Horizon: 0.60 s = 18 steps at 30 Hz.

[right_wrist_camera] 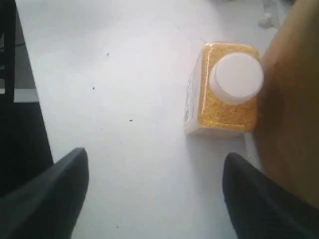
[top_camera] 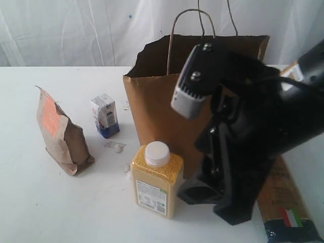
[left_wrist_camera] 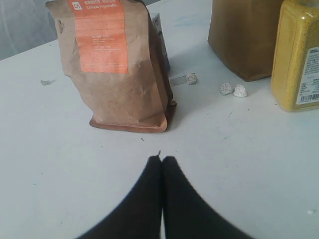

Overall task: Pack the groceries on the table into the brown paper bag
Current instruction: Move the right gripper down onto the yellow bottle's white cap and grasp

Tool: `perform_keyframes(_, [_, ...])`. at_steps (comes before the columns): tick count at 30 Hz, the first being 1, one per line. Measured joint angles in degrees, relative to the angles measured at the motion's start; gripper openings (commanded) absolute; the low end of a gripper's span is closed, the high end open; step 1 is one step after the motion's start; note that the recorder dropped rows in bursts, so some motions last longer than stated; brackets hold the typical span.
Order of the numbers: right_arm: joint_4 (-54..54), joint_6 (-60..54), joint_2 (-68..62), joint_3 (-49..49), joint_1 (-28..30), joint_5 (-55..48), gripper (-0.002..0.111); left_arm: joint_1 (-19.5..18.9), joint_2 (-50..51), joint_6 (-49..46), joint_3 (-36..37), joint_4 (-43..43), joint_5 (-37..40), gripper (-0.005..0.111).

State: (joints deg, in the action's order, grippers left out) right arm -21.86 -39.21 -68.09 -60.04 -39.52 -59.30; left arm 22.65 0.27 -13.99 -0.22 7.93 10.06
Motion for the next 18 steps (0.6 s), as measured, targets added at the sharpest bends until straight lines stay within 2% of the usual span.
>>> perform_keyframes(18, [0.55, -3.6, -17.49, 0.13, -1.01, 13.39, 0.07, 0.0, 0.0, 0.0, 0.0, 0.0, 0.0, 0.0])
